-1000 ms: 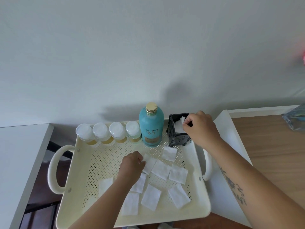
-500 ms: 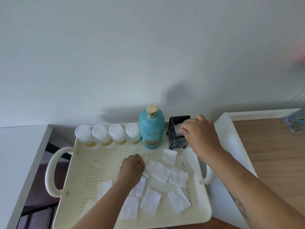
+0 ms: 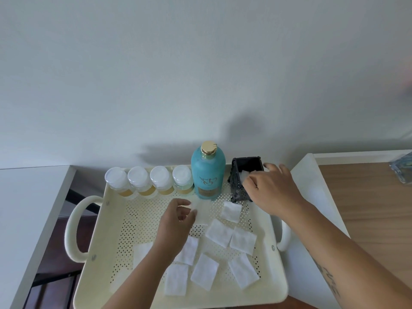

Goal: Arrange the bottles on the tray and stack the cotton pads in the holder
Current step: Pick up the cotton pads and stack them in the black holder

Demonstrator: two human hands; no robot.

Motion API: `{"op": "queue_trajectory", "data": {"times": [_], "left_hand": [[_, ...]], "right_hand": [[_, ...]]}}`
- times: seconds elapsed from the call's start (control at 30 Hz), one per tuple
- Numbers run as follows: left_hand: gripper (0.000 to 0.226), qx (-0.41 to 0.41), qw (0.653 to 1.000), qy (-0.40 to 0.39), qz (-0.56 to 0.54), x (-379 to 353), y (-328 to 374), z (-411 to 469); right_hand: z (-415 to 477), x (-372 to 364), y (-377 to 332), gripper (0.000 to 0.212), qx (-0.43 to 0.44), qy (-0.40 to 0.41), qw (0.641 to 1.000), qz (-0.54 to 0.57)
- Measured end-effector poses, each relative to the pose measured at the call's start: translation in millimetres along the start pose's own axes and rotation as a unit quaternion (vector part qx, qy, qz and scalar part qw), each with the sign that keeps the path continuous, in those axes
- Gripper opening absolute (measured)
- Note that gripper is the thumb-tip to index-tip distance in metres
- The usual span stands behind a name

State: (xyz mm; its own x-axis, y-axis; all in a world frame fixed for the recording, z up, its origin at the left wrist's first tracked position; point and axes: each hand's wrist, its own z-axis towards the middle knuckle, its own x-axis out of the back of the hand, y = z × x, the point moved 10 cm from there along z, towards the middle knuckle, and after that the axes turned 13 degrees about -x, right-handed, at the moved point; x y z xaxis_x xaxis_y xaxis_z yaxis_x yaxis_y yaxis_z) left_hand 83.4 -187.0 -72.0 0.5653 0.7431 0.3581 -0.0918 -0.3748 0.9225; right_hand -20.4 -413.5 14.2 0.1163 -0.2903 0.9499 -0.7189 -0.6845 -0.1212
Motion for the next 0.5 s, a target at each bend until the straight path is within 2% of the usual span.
{"op": "queue_trajectory", "data": {"times": [0.03,0.1,0.17,0.23,0.27,0.33,0.4,0.5], "left_hand": [[0.017,0.012,0.999,-0.004,-0.037,-2,4,-2],[0.016,0.019,0.995,-0.016,-0.1,-9,15,-6],[0.007,0.014,0.988,-0.028,-0.153,-16,28,-10],[0.007,0.011,0.981,-0.04,-0.188,-22,40,-12],[0.008,0.011,0.979,-0.046,-0.2,-26,45,-12],[0.005,0.012,0.971,-0.062,-0.229,-33,54,-12],[0.008,0.01,0.964,-0.08,-0.253,-39,62,-11],[0.015,0.006,0.96,-0.101,-0.262,-46,70,-10]], "right_hand": [[-2,5,-1,0.041,0.005,0.025,1.0,0.004],[-11,28,-3,0.032,0.029,0.127,0.99,0.046],[-31,53,-2,0.02,0.059,0.235,0.963,0.12],[-51,61,-3,0.013,0.08,0.268,0.941,0.189],[-57,57,-5,0.011,0.084,0.25,0.938,0.223],[-62,38,-5,0.008,0.056,0.161,0.932,0.319],[-64,15,-2,0.012,0.006,0.067,0.906,0.417],[-63,-6,0,0.011,-0.046,-0.016,0.862,0.505]]}}
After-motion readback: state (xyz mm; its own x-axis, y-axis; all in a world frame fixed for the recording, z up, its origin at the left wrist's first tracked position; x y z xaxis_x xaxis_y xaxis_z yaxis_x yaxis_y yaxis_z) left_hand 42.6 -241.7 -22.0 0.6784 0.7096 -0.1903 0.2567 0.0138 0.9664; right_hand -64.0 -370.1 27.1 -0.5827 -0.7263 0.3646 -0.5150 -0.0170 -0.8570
